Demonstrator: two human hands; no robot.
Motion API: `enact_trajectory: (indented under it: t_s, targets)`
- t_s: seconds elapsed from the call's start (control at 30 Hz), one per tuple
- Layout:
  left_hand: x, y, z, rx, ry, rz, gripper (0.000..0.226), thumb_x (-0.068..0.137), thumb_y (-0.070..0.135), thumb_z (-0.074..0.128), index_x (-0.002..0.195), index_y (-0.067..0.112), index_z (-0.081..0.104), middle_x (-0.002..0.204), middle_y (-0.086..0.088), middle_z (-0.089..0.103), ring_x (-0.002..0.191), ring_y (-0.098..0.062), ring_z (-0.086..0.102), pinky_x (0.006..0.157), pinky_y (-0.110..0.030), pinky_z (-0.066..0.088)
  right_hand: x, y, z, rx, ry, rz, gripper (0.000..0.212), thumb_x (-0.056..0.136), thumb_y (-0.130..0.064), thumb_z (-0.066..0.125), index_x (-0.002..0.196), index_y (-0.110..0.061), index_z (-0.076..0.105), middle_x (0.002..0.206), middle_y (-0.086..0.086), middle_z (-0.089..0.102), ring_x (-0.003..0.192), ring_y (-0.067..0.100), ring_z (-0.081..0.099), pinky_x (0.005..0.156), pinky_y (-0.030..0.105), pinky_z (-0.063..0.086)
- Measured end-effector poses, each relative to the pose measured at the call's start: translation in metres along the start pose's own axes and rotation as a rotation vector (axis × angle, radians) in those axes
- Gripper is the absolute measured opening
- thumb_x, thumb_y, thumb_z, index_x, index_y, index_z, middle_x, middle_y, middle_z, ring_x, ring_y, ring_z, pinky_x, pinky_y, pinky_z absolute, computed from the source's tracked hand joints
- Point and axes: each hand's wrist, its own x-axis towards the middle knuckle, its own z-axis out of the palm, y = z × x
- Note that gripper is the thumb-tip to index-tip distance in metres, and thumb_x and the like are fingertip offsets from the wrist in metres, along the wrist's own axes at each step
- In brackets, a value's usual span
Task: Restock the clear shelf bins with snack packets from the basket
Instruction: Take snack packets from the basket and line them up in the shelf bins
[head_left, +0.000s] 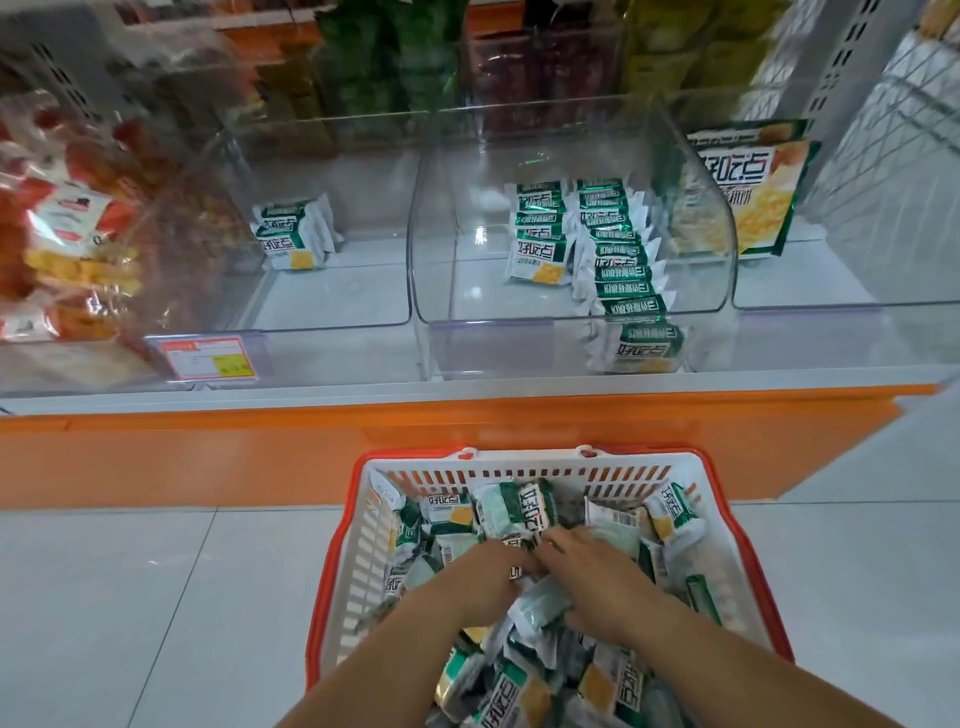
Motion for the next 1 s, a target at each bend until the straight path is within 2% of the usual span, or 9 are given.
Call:
enact_trajectory:
  t_s: [0.1,0.23,0.37,0.5,0.6,0.7,0.83,0.93,1.0]
  targets:
    - [0.000,0.000,-0.009,-0.012,-0.025,-0.016,0.035,0.100,0.014,0.043,0.133,0.019,0.055,0.138,-0.003,0.053,0.115,-0.020,0.053,0.091,-0.027,0.040,0.006,0.003,-0.007,0.121,-0.033,0.008,0.051,0.080,-0.026,0.064,0.128,-0.020,0.050,0.121,0.001,0.049,0.110,0.023,0.046,0.089,0.035,0.041]
    - [-0.007,0.013,-0.037,-0.252,0.018,-0.092,0.029,0.100,0.030,0.044,0.123,0.024,0.060,0.110,0.001,0.062,0.087,-0.017,0.058,0.069,-0.020,0.044,0.003,0.013,-0.044,0.506,-0.101,0.131,0.046,0.075,-0.036,0.072,0.118,-0.026,0.059,0.112,-0.003,0.061,0.096,0.014,0.060,0.081,0.032,0.052]
    - [-0.022,0.033,-0.069,-0.786,0.116,-0.118,0.026,0.099,0.032,0.045,0.115,0.019,0.062,0.107,0.003,0.065,0.097,-0.012,0.061,0.088,-0.026,0.053,-0.010,0.028,-0.090,0.779,-0.043,0.141,0.036,0.084,-0.042,0.064,0.116,-0.026,0.058,0.104,-0.013,0.060,0.094,0.006,0.059,0.079,0.022,0.048]
    - [-0.040,0.051,-0.089,-1.083,0.170,-0.037,0.020,0.094,0.033,0.049,0.107,0.023,0.060,0.111,-0.007,0.064,0.102,-0.020,0.064,0.090,-0.032,0.052,-0.027,0.032,-0.125,1.155,0.028,0.167,0.032,0.094,-0.037,0.049,0.110,-0.012,0.063,0.106,0.012,0.068,0.091,0.022,0.066,0.078,0.026,0.053]
    - [-0.051,0.065,-0.096,-1.044,0.236,0.061,0.023,0.092,0.031,0.049,0.102,0.015,0.063,0.097,-0.002,0.070,0.091,-0.012,0.065,0.090,-0.032,0.050,-0.039,0.027,-0.140,1.145,0.096,0.207,0.043,0.097,-0.044,0.039,0.114,-0.014,0.065,0.108,0.021,0.068,0.095,0.031,0.067,0.089,0.034,0.051]
    - [-0.068,0.084,-0.102,-0.891,0.327,0.152,0.023,0.094,0.030,0.050,0.112,0.026,0.063,0.104,0.006,0.071,0.098,-0.007,0.066,0.091,-0.026,0.051,-0.056,0.017,-0.159,1.052,0.181,0.228,0.053,0.098,-0.044,0.034,0.118,-0.003,0.063,0.121,0.018,0.062,0.099,0.020,0.060,0.067,0.000,0.040]
    - [-0.089,0.105,-0.114,-0.369,0.491,0.203,0.034,0.086,0.039,0.062,0.120,0.044,0.054,0.106,0.019,0.063,0.091,0.006,0.062,0.080,-0.018,0.051,-0.075,0.003,-0.185,1.001,0.259,0.212,0.035,0.094,-0.056,0.027,0.095,-0.042,0.060,0.107,-0.026,0.053,0.100,-0.003,0.048,0.084,0.018,0.030]
    - [-0.101,0.126,-0.127,-0.217,0.623,0.267,0.030,0.082,0.043,0.065,0.110,0.047,0.055,0.092,0.031,0.060,0.079,0.008,0.060,0.066,-0.009,0.047,-0.076,0.003,-0.197,0.904,0.366,0.171,0.068,0.087,-0.064,0.022,0.088,-0.014,0.069,0.099,0.002,0.071,0.094,0.014,0.063,0.071,0.023,0.038]
    - [-0.103,0.136,-0.136,-0.187,0.660,0.314,0.027,0.080,0.043,0.064,0.104,0.048,0.053,0.087,0.039,0.058,0.077,0.011,0.059,0.063,-0.009,0.047,-0.076,0.001,-0.205,0.894,0.481,0.097,0.065,0.080,-0.067,0.022,0.077,-0.023,0.071,0.076,-0.005,0.070,0.073,0.001,0.062,0.071,0.025,0.042]
